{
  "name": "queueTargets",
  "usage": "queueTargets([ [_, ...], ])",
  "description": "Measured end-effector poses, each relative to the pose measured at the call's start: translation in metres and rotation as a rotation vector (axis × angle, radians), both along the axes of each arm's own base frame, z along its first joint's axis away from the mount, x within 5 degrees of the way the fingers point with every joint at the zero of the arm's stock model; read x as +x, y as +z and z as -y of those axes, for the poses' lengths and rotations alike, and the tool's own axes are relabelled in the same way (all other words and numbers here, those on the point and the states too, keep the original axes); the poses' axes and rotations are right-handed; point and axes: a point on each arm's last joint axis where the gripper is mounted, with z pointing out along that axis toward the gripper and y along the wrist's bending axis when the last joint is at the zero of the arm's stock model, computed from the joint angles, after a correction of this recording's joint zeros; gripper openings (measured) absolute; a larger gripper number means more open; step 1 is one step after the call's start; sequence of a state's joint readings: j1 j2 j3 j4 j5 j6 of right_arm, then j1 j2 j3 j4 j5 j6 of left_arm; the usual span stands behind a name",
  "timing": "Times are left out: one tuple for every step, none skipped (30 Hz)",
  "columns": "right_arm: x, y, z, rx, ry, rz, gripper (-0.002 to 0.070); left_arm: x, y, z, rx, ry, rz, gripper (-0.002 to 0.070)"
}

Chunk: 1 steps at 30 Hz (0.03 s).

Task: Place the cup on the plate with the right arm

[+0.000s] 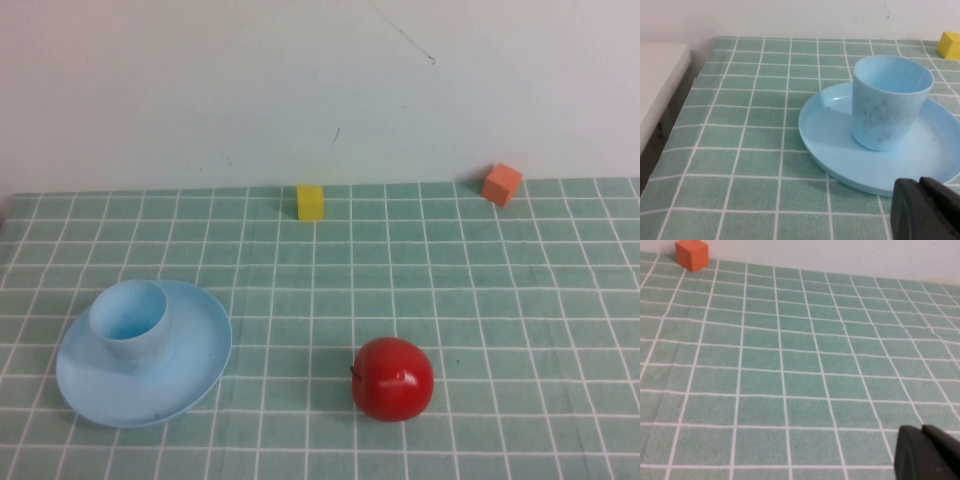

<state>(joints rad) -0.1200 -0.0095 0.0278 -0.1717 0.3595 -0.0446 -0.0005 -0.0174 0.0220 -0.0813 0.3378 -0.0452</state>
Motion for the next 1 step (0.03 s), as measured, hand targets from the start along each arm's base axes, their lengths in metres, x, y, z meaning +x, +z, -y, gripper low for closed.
queueTargets([
  [0.0,0.0,0.0,0.0,0.0,0.0,-0.0003,0.0,0.0,0.0,0.0,0.0,0.0,-0.0003],
])
